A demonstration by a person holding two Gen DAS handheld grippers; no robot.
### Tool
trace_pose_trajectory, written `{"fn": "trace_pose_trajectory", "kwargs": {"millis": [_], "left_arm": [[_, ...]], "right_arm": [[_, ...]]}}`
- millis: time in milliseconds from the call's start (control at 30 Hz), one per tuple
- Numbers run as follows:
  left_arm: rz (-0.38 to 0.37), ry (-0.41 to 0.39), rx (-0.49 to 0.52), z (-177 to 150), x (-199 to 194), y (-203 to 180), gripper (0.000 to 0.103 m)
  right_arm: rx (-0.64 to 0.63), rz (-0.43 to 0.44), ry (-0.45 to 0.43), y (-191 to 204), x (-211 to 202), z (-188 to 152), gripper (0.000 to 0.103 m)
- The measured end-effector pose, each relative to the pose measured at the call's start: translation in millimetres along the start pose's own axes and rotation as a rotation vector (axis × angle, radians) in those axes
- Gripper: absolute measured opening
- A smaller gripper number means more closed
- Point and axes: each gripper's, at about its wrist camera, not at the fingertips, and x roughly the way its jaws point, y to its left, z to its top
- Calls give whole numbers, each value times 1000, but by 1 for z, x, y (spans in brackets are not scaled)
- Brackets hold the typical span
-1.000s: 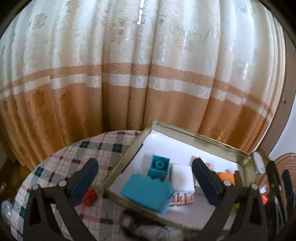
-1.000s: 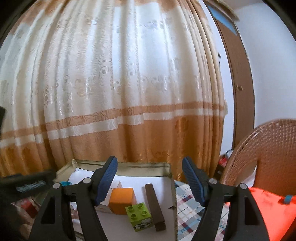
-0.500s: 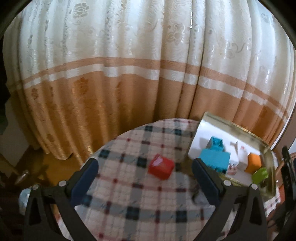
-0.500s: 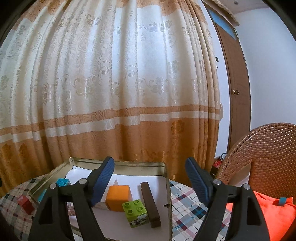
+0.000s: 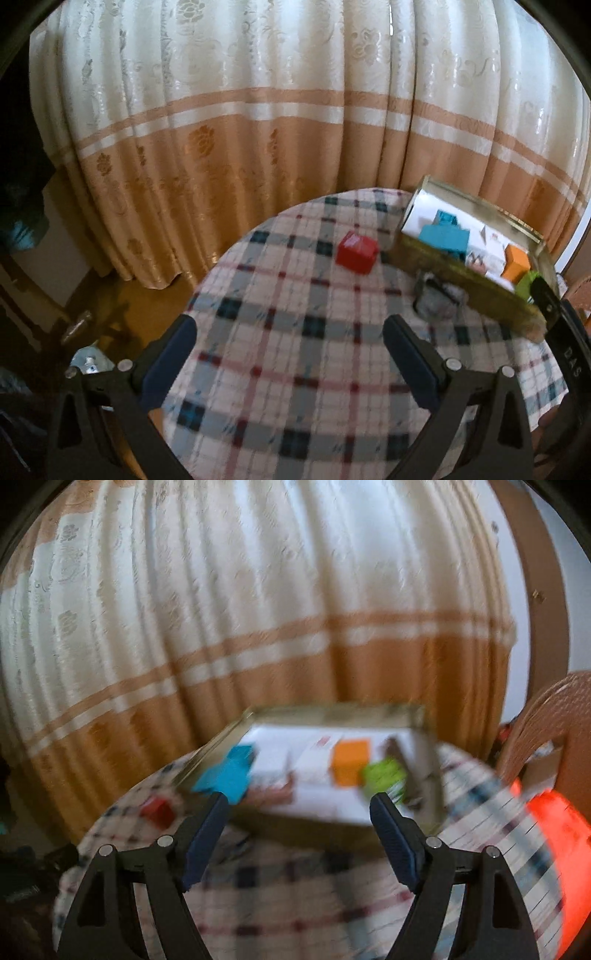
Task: Organize rigid objects
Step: 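Withdraw both grippers from the tray toward the grey cloth bag, then grasp the grey cloth bag with the right gripper while the left grasps the red block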
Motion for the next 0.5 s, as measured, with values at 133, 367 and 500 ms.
{"fn": "trace_pose_trajectory", "kwargs": {"millis": [133, 367, 500], "left_arm": [[2, 11, 3, -9, 2, 10, 102], [-10, 37, -50, -9, 15, 30, 102], [-11, 44, -53, -10, 18, 35, 102]], "right_arm": [[-37, 54, 63, 26, 11, -12, 81], [-21, 115, 293, 53, 61, -27, 81], [-21, 94, 354, 63, 86, -29, 81]]}}
